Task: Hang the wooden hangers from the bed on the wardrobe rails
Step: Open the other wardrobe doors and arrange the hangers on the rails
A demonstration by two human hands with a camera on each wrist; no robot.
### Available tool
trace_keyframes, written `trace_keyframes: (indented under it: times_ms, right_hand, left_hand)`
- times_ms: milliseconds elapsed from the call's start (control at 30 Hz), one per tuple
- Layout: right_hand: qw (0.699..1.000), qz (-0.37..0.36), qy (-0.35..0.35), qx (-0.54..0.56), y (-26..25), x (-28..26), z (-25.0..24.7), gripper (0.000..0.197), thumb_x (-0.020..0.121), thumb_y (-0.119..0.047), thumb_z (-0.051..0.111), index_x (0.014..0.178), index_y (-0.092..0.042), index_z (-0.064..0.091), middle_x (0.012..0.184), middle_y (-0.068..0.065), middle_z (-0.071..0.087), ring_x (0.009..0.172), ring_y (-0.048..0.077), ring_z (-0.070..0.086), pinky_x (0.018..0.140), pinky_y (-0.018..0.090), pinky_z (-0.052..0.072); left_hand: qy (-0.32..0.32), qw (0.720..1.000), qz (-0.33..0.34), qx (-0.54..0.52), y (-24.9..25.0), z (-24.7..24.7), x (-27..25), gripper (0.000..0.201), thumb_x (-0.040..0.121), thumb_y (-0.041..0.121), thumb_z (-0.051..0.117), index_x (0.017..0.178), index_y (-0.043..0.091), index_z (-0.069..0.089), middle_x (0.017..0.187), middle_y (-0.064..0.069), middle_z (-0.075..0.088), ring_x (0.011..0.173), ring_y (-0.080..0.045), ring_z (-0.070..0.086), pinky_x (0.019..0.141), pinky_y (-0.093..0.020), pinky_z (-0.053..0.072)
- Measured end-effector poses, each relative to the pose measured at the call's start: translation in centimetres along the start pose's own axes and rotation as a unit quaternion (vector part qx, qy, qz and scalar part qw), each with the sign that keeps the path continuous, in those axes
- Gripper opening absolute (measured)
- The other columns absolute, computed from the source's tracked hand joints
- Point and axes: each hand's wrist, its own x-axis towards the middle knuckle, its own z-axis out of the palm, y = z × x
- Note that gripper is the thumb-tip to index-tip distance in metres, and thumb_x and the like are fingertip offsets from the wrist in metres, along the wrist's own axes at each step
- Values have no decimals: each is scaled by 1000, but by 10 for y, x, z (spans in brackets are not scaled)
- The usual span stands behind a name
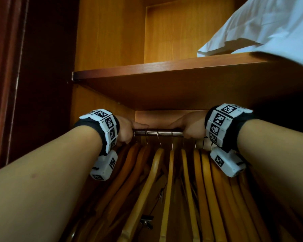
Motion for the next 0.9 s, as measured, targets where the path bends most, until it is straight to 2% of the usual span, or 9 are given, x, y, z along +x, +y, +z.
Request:
trace_keyframes:
  times_ms: [100, 200, 267, 300, 367, 400, 467, 667, 900]
  right_hand:
    - [999, -10, 29, 12, 7, 3, 2, 60, 92, -12, 49, 142, -45, 43, 133, -15, 50, 110, 10, 55, 91, 24, 47]
    - [1000, 12, 2, 8, 6, -1, 1, 63, 97, -7, 41, 147, -44, 35, 87, -18, 40, 65, 0, 39, 55, 13, 35]
    - [1000, 14, 10, -2, 4, -5, -1, 64, 98, -7, 40, 149, -43, 32, 76, -18, 34, 58, 1, 32, 45, 14, 31]
    - [1000, 9, 8, -8, 3, -5, 0, 63, 98, -7, 40, 150, -43, 31, 80, -19, 39, 60, 0, 34, 47, 13, 33]
    - [1000, -6, 5, 6, 6, -3, -1, 65, 96, -7, 43, 149, -43, 33, 120, -16, 55, 83, -1, 52, 67, 12, 44]
    - [1000, -6, 11, 28, 8, -2, -1, 65, 95, -5, 45, 147, -42, 36, 141, -11, 49, 107, 6, 56, 85, 19, 48]
    - [997, 1, 37, 63, 12, -5, -4, 61, 95, -3, 46, 144, -39, 43, 147, -10, 42, 131, 15, 47, 99, 23, 40]
    - [993, 18, 101, 63, 27, -16, -7, 31, 98, -23, 50, 113, -40, 71, 129, -12, 60, 115, 12, 56, 102, 24, 40]
    - [993, 25, 97, 65, 34, -8, 1, 39, 95, -15, 48, 106, -43, 73, 132, -10, 60, 114, 12, 56, 106, 27, 41]
  left_hand:
    - [-3, 1000, 3, -10, -2, 0, 2, 91, 98, 7, 56, 147, 66, 6, 164, -4, 23, 116, -21, 53, 97, -37, 55]
    - [0, 1000, 0, -8, -3, 1, 4, 91, 98, 7, 56, 147, 65, 5, 164, -3, 23, 123, -23, 53, 99, -38, 54]
    - [3, 1000, 1, -13, -3, 1, 5, 91, 98, 7, 56, 147, 66, 6, 163, -3, 26, 122, -22, 54, 98, -37, 54]
    - [3, 1000, 2, -17, -4, 2, 6, 91, 98, 7, 56, 146, 66, 7, 163, -3, 27, 120, -21, 55, 98, -37, 55]
    - [3, 1000, 1, -16, -4, 2, 7, 92, 97, 7, 57, 146, 66, 6, 162, -4, 29, 120, -21, 55, 99, -37, 54]
    - [3, 1000, 0, -15, -4, 2, 7, 92, 97, 7, 57, 146, 66, 6, 162, -4, 28, 121, -22, 55, 99, -38, 54]
    - [1, 1000, -2, -17, -4, 2, 8, 91, 98, 7, 56, 146, 65, 6, 162, -4, 27, 122, -23, 55, 99, -39, 54]
    - [8, 999, 8, -50, -6, 3, 13, 90, 98, 7, 56, 145, 67, 10, 161, -5, 29, 110, -16, 57, 79, -26, 56]
    - [11, 997, 12, -79, -10, 4, 16, 88, 98, 6, 56, 146, 66, 12, 160, -4, 30, 106, -14, 56, 75, -22, 54]
